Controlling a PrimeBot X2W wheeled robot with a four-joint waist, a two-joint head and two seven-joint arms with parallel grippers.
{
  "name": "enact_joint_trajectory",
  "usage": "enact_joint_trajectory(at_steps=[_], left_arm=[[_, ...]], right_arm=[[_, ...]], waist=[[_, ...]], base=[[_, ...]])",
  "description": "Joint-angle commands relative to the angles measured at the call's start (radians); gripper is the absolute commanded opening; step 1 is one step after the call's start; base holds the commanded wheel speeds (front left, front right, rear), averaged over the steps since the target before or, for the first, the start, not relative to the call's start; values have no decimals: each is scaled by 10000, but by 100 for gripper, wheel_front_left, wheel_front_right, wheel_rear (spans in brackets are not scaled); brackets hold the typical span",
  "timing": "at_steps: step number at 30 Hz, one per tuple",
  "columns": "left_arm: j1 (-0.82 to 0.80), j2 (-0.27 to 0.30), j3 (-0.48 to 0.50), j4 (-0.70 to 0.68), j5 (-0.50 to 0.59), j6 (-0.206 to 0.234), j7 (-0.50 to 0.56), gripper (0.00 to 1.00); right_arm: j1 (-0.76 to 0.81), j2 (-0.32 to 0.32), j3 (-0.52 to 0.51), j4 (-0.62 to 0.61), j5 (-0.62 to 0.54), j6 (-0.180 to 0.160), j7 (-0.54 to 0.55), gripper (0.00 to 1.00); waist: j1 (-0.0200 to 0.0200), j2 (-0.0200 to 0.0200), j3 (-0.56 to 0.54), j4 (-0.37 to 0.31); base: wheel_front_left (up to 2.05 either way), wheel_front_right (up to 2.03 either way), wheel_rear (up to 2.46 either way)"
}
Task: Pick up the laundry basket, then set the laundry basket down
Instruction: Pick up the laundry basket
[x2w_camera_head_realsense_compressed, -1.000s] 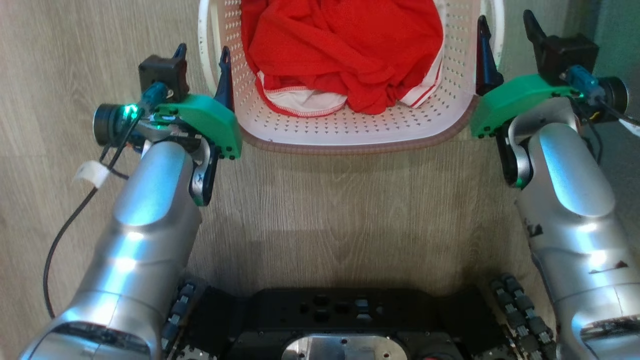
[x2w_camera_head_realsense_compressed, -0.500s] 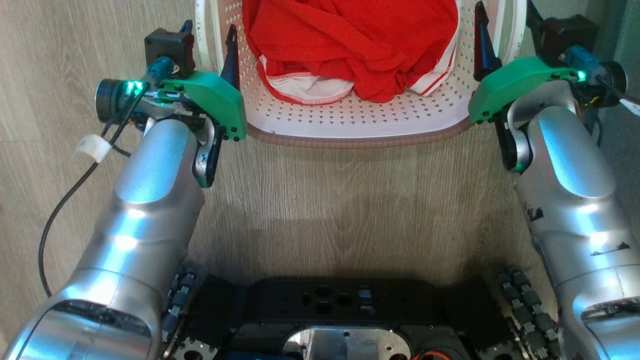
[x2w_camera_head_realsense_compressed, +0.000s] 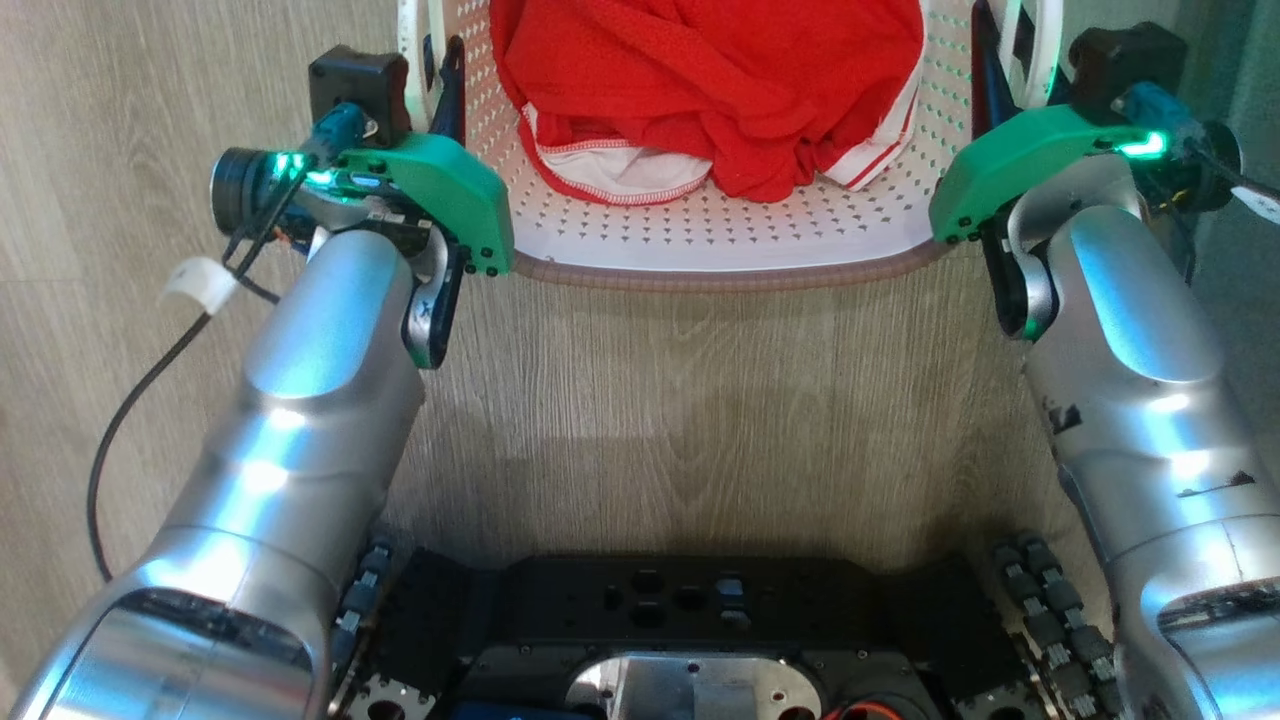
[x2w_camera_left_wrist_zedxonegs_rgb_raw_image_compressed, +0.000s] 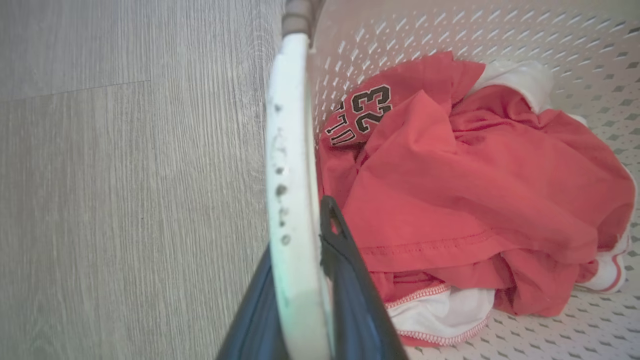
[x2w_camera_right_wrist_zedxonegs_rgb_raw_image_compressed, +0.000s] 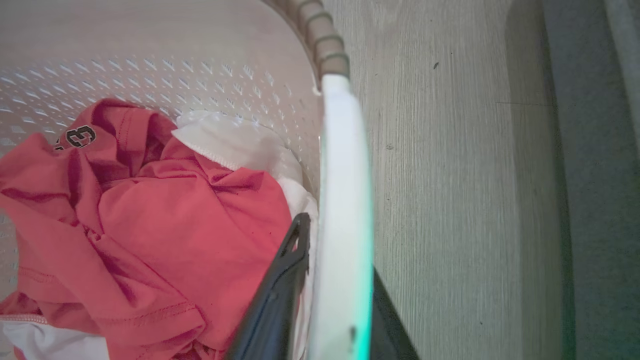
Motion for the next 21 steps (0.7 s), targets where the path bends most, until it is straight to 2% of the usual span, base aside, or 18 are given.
enact_joint_trajectory(at_steps=[1, 11, 21], left_arm=[[234, 325, 43, -20, -5, 87, -51, 0], [441, 325, -237, 159, -248, 173, -51, 0], [1102, 325, -551, 539, -630, 150, -51, 0]], right_arm=[[308, 120, 195, 42, 27, -15, -40, 0], [320, 120, 432, 423, 346, -15, -40, 0], [737, 120, 1023, 1057, 998, -15, -40, 0]], waist=[[0, 0, -25, -4], [0, 0, -425, -42], [0, 0, -1634, -208]], base=[[0, 0, 0], [0, 0, 0], [0, 0, 0]])
